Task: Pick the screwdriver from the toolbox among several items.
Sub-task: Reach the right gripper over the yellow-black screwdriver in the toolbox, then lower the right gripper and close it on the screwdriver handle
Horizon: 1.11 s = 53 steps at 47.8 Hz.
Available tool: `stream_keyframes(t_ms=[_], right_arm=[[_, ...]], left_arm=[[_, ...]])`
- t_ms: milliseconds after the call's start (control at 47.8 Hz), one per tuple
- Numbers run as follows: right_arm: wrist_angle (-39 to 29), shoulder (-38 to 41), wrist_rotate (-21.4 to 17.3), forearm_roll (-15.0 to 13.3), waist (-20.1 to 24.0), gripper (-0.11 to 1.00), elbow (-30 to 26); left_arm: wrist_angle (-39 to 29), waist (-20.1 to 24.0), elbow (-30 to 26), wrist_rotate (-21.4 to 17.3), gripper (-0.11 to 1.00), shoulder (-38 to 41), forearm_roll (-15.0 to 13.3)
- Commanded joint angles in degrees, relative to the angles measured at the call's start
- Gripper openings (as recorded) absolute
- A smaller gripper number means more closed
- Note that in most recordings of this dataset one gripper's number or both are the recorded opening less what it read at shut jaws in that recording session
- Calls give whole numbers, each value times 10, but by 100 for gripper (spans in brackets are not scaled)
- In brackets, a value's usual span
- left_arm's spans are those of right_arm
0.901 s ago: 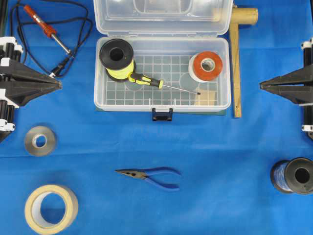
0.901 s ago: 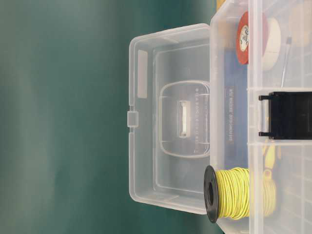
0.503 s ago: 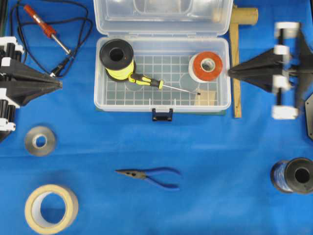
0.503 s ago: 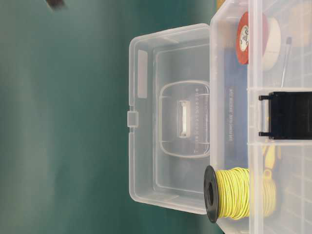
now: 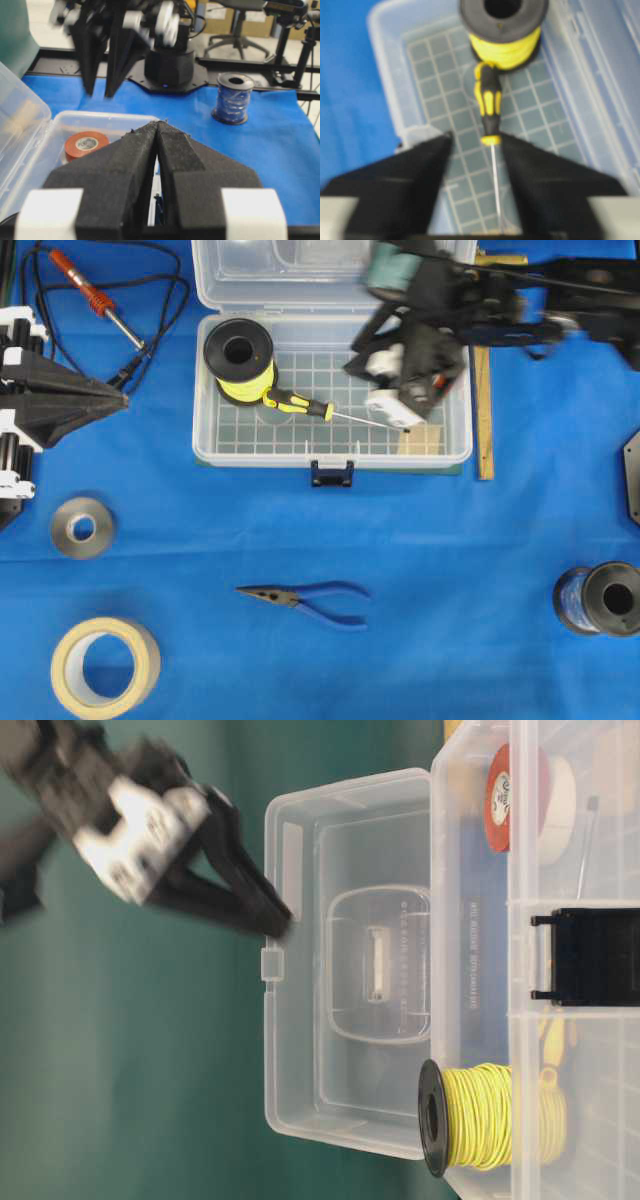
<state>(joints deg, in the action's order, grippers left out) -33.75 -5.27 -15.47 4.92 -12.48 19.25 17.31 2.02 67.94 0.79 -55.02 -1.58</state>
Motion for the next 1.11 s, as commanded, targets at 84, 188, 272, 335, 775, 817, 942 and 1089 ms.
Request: stream_keyframes(t_ms=[84,188,272,335,775,817,942,1089], right_arm=[[-36,86,-18,-1,1,76,-73],[-39,136,-26,-2,1,72,-95],[-38,182,-28,-2,1,70,-111],[-38,211,-28,-2,1,70,-120],[-16,301,-25,0,7,64,-150],[-16,301,-25,0,7,57,-150],[-19,299,-23,0,7,28,-150],[-40,275,-22,-2,6,28,-150]], left_arm=[[5,2,-10,-1,0,4,-1],[5,2,-9,-1,0,4,-1],[5,3,-8,-1,0,5,-1],[4,3,-6,-1,0,5,-1],[-10,17,-3,-1,0,4,-1],[-10,18,-3,-1,0,4,-1],[-11,18,-2,-1,0,4,-1],[-11,18,-1,-1,0,4,-1]])
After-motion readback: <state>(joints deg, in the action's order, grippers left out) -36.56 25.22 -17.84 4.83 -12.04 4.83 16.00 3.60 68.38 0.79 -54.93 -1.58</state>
